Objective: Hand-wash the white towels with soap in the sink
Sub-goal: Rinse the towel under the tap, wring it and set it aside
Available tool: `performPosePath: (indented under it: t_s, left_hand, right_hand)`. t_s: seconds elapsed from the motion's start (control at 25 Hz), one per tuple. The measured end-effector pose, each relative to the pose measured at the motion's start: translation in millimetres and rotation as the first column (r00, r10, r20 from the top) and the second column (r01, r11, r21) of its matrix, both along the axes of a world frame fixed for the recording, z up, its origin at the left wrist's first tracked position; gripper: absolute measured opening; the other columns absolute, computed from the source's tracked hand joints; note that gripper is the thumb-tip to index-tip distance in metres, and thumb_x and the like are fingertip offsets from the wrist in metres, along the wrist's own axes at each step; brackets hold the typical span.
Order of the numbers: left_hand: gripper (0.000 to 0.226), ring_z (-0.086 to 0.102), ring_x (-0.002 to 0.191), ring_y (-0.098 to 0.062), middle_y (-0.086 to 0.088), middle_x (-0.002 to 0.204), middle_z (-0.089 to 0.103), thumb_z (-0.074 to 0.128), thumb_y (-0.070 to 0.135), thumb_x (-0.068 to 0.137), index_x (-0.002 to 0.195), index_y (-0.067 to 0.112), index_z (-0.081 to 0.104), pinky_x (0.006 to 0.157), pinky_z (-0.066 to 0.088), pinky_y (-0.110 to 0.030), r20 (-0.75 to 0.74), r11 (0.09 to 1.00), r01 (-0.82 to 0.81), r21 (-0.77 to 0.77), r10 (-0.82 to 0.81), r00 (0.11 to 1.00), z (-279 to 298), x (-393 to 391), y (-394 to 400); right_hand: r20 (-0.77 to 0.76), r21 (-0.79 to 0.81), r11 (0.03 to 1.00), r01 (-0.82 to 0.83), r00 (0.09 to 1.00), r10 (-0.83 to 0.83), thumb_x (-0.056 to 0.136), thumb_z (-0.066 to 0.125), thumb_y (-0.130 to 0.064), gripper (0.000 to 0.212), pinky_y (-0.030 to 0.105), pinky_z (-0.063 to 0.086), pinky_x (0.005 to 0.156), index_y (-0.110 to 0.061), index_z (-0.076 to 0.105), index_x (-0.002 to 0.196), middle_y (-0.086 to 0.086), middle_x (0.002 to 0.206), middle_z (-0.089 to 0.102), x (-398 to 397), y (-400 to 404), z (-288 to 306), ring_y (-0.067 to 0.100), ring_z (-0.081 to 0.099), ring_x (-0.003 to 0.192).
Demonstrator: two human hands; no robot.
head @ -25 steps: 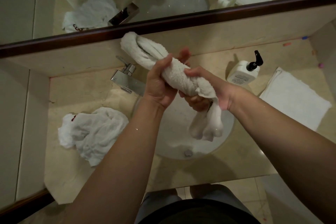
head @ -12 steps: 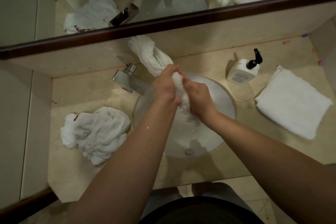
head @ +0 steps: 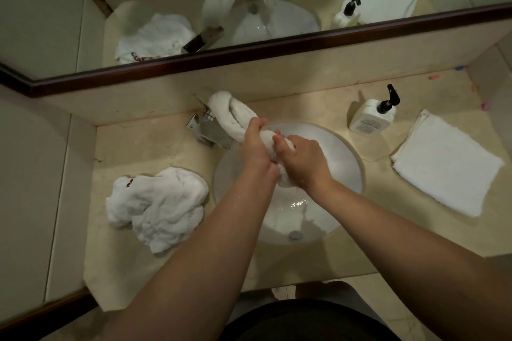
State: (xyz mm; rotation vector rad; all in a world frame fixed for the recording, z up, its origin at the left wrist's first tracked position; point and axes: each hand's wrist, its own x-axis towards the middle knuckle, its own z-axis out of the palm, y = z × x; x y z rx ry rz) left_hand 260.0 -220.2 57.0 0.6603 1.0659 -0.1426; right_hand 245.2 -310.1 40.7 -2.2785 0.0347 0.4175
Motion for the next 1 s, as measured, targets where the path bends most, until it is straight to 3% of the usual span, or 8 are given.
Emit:
performPosePath:
  t_s: [0.16, 0.24, 0.32, 0.44, 0.56, 0.68, 0.84, 1.0]
  left_hand:
    - [0.049, 0.064, 0.059, -0.018, -0.003, 0.061, 0.061, 0.065, 0.051, 0.089, 0.059, 0.012, 0.061, 0.058, 0.054, -0.027, 0.162, 0.967, 0.146, -0.208, -0.114, 0.98, 15, -26, 1]
    - [0.05, 0.068, 0.066, -0.017, -0.003, 0.067, 0.066, 0.059, 0.045, 0.095, 0.057, 0.013, 0.067, 0.066, 0.055, -0.029, 0.215, 0.945, 0.191, -0.264, -0.135, 0.967, 20, -34, 8]
    - [0.037, 0.067, 0.074, -0.019, -0.005, 0.076, 0.067, 0.057, 0.033, 0.095, 0.067, 0.01, 0.068, 0.074, 0.054, -0.032, 0.248, 0.931, 0.22, -0.293, -0.148, 0.957, 27, -36, 21]
    - [0.019, 0.062, 0.071, -0.02, -0.005, 0.075, 0.061, 0.055, 0.019, 0.085, 0.069, 0.009, 0.061, 0.072, 0.053, -0.03, 0.318, 0.938, 0.202, -0.283, -0.107, 0.942, 38, -31, 35]
    - [0.011, 0.062, 0.074, -0.021, -0.006, 0.079, 0.064, 0.06, 0.018, 0.073, 0.067, 0.009, 0.063, 0.085, 0.051, -0.035, 0.384, 0.946, 0.19, -0.262, -0.078, 0.92, 48, -27, 39]
    - [0.01, 0.063, 0.07, -0.02, -0.006, 0.074, 0.065, 0.06, 0.018, 0.072, 0.07, 0.008, 0.063, 0.091, 0.051, -0.037, 0.441, 0.952, 0.166, -0.259, -0.037, 0.897, 55, -24, 41]
    - [0.009, 0.062, 0.068, -0.02, -0.004, 0.07, 0.063, 0.059, 0.017, 0.074, 0.07, 0.009, 0.062, 0.075, 0.053, -0.031, 0.478, 0.959, 0.178, -0.218, -0.054, 0.877, 54, -23, 36]
    - [0.019, 0.059, 0.066, -0.017, -0.003, 0.066, 0.06, 0.055, 0.018, 0.077, 0.061, 0.011, 0.062, 0.078, 0.052, -0.033, 0.507, 0.964, 0.197, -0.177, -0.083, 0.858, 52, -22, 30]
  right_hand:
    - [0.144, -0.285, 0.944, -0.169, 0.966, 0.216, 0.087, 0.005, -0.058, 0.065, 0.035, 0.032, 0.067, -0.014, 0.053, 0.089, 0.005, 0.078, 0.057, -3, 13, 24, 0.031, 0.058, 0.081]
    - [0.164, -0.328, 0.928, -0.175, 0.957, 0.239, 0.093, 0.015, -0.047, 0.048, 0.035, 0.032, 0.069, -0.016, 0.051, 0.09, 0.009, 0.086, 0.063, -4, 22, 37, 0.031, 0.059, 0.087]
    - [0.142, -0.206, 0.967, -0.152, 0.973, 0.183, 0.096, 0.026, -0.039, 0.038, 0.035, 0.035, 0.07, -0.014, 0.055, 0.089, 0.009, 0.089, 0.064, -6, 26, 48, 0.029, 0.057, 0.087]
    - [0.161, 0.226, 0.974, -0.006, 0.986, -0.032, 0.097, 0.042, -0.028, 0.027, 0.025, 0.041, 0.067, -0.012, 0.059, 0.086, 0.003, 0.085, 0.06, -9, 19, 55, 0.017, 0.054, 0.079]
    - [-0.036, 0.436, 0.861, 0.263, 0.961, -0.276, 0.098, 0.047, -0.02, 0.019, 0.027, 0.042, 0.068, -0.014, 0.056, 0.082, 0.0, 0.081, 0.057, -3, 5, 49, 0.015, 0.051, 0.074]
    - [-0.351, 0.409, 0.819, 0.403, 0.898, -0.266, 0.102, 0.044, -0.035, 0.031, 0.026, 0.039, 0.062, -0.021, 0.059, 0.079, -0.002, 0.081, 0.063, -5, -4, 36, 0.016, 0.055, 0.074]
    - [-0.681, 0.539, 0.631, 0.557, 0.73, -0.063, 0.086, 0.049, -0.023, 0.027, 0.039, 0.05, 0.088, -0.017, 0.076, 0.083, 0.014, 0.104, 0.069, -4, -15, 21, 0.027, 0.062, 0.09]
    - [-0.725, 0.648, 0.507, 0.569, 0.665, 0.18, 0.087, 0.053, -0.036, 0.05, 0.05, 0.044, 0.106, -0.006, 0.064, 0.125, 0.015, 0.127, 0.063, 5, -17, 33, 0.031, 0.061, 0.11]
